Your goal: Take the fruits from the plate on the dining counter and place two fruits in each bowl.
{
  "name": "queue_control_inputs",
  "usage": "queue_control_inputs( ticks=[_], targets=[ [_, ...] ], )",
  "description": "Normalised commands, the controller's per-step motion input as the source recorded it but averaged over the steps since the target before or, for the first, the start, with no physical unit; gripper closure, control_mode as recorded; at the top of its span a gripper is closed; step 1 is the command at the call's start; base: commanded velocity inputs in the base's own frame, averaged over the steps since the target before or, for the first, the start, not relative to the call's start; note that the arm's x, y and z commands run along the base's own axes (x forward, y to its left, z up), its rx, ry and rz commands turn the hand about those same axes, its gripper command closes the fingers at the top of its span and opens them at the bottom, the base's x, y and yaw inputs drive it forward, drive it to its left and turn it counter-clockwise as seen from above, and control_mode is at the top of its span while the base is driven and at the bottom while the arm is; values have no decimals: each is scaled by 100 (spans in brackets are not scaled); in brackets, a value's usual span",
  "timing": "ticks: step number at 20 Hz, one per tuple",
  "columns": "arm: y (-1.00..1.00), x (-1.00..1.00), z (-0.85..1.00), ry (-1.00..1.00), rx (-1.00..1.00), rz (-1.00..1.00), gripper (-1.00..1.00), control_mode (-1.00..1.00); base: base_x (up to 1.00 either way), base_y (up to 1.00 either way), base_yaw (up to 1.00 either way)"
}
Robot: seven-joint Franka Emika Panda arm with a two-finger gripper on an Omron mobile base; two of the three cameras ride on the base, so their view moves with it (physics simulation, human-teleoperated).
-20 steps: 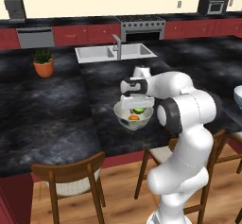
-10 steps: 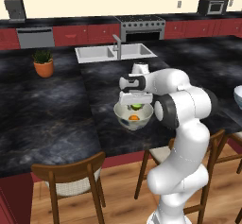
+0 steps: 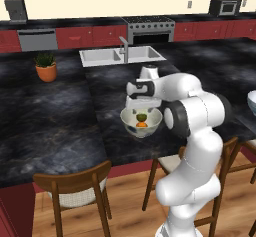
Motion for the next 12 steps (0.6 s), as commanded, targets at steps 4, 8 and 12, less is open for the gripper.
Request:
queue_control_inputs(
  ticks=[4,8,12],
  targets=[
    [-8,-87,17,-32,0,-3,-100,-100,0,0,0],
    [-10,-100,13,-33,0,-5,-100,-100,0,0,0],
    [0,-98,43,-25,0,-6,-100,-100,0,0,0]
  ],
)
